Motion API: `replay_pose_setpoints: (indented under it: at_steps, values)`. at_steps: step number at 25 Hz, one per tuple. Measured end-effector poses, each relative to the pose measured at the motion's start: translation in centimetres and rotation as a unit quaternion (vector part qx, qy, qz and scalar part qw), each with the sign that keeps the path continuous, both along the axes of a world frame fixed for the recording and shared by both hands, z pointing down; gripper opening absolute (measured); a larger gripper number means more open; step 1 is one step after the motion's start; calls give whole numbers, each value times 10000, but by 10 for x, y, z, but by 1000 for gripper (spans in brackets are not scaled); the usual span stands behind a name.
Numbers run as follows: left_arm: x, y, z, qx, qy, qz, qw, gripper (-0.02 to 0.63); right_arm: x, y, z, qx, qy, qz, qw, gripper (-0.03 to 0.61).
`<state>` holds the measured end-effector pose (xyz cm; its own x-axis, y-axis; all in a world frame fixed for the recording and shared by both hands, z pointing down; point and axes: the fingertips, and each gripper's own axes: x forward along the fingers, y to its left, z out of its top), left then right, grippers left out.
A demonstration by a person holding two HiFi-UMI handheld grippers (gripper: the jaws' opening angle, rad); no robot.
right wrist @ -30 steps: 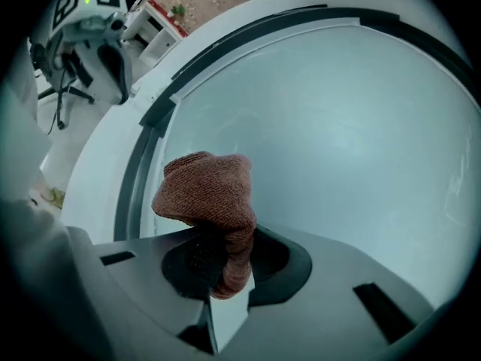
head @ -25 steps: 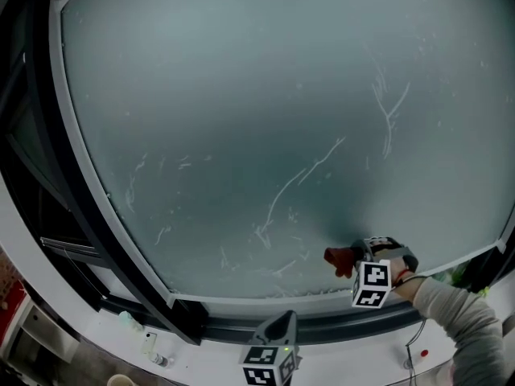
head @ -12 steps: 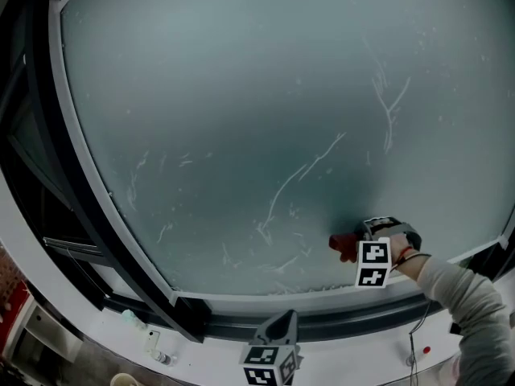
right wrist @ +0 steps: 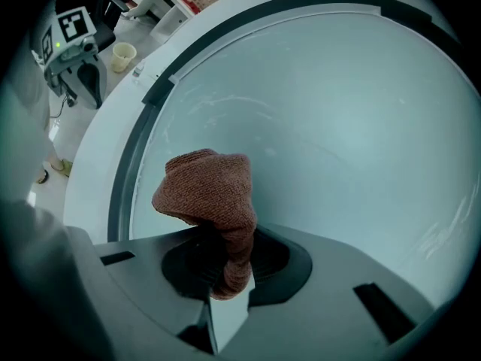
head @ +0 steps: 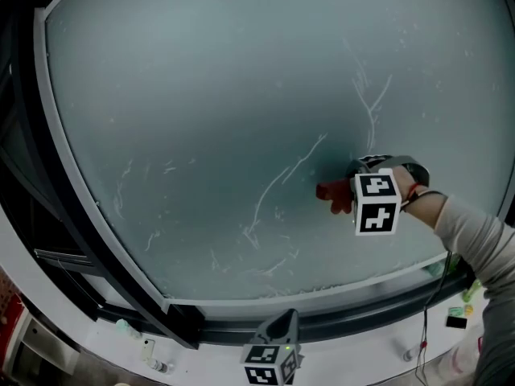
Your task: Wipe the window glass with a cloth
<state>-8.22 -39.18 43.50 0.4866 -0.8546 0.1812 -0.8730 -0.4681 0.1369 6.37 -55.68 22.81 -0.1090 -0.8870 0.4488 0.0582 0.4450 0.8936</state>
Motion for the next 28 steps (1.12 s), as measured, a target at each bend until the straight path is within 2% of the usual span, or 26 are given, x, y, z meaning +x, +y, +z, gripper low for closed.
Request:
replay_pose_setpoints:
  at_steps: [4, 12, 20, 23, 28]
  values:
    - [7, -1, -5, 38, -44, 121, 9999, 5, 1, 2, -60, 204, -7, 67, 9998, 48]
    - [10, -2, -15, 102, -29, 185, 9998, 5, 3, 6, -167, 936, 27, 216, 9954, 48]
    - [5, -1, -20, 110, 73, 97, 9999, 5, 8, 11, -266, 1835, -149, 452, 9819, 48]
    - [2, -1, -21, 123, 106, 85, 9998, 5, 11, 12, -283, 1955, -266, 568, 9787, 48]
    - [-1, -2, -22, 147, 113, 94, 9998, 5, 10, 17, -281, 1981, -334, 569, 9780, 48]
